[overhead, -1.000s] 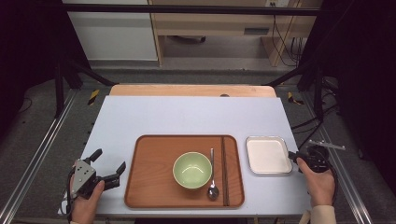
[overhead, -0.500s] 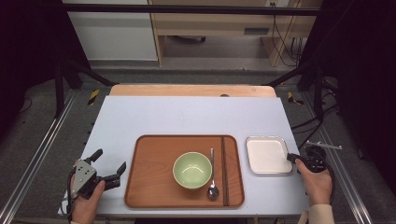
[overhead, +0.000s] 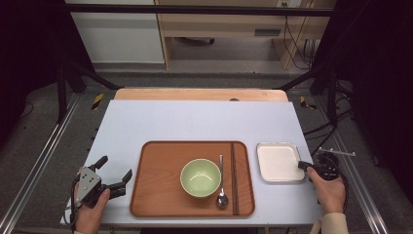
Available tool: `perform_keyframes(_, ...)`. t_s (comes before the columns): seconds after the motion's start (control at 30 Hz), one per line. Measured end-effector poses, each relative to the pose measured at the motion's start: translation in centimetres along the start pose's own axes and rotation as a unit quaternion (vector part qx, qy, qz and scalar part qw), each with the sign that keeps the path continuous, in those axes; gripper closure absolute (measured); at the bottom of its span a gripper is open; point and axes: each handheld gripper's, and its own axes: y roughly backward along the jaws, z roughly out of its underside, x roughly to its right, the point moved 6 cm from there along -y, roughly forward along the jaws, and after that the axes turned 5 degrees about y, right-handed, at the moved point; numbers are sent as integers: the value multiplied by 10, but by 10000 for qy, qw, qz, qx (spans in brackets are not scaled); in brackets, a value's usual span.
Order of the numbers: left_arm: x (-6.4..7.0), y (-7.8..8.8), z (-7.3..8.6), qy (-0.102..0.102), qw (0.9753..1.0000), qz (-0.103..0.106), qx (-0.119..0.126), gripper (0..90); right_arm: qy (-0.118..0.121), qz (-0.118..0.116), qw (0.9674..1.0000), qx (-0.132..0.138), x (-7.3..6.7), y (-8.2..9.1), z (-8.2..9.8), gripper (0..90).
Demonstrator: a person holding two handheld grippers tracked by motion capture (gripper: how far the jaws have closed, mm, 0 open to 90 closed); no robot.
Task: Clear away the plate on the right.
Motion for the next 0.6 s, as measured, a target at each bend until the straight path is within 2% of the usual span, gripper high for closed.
perform_keyframes(0.6, 0, -1, 1, -7, 10000, 4, -14, 39, -41, 93, 9999, -31, 1, -3, 1, 870)
